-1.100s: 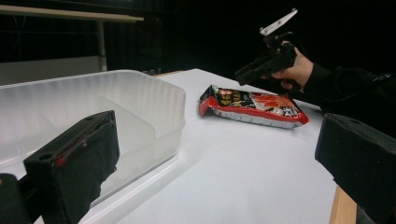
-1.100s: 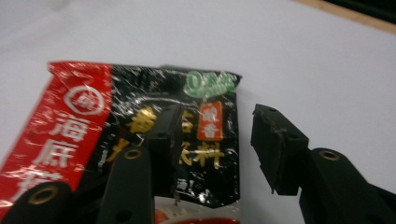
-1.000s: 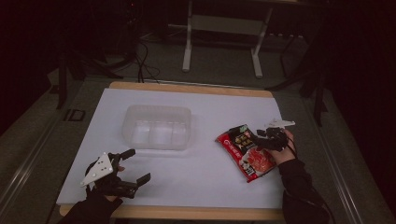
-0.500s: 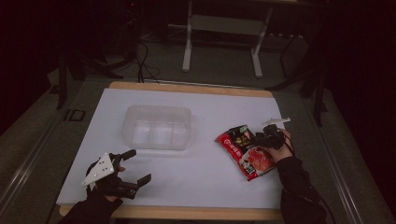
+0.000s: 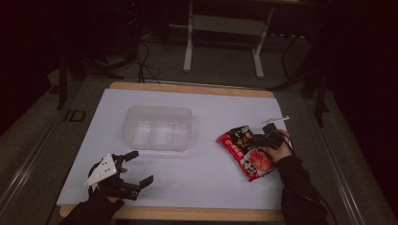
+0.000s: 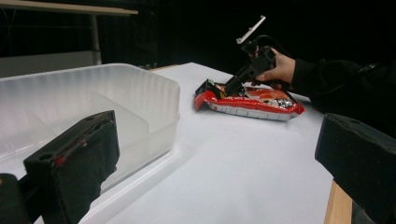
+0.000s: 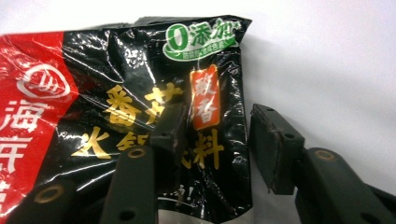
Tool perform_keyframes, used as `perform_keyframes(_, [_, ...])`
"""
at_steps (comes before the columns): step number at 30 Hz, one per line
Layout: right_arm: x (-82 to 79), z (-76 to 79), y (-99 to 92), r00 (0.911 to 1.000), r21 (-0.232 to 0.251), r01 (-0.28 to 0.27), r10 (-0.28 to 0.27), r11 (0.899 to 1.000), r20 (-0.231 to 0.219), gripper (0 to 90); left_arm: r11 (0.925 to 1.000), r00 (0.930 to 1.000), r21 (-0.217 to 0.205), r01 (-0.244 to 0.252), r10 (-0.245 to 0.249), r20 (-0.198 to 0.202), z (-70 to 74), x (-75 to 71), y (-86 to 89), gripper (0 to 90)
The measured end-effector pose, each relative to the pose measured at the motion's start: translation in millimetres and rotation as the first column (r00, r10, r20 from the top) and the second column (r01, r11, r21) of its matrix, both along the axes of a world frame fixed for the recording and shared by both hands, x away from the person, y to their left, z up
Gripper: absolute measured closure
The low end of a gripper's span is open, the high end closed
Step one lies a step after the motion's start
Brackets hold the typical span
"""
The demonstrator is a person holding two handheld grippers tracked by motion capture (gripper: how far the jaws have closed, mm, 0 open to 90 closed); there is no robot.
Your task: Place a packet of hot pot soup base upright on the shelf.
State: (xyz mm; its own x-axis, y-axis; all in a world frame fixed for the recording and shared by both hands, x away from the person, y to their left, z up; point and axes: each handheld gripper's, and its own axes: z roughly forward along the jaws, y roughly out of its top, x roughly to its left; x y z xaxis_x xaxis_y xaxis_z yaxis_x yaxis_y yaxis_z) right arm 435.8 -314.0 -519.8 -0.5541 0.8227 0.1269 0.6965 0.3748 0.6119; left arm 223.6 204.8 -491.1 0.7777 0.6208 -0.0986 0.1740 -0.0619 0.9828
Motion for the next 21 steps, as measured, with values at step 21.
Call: perform_keyframes(21, [-31.1,42.2,9.0,0.9901,0.022,0.12,-0.121,0.993,0.071,89.0,0.9999,0.9999,0.003,-0.011,0.011,0.009,0.0,-0.5,-1.9,0.0])
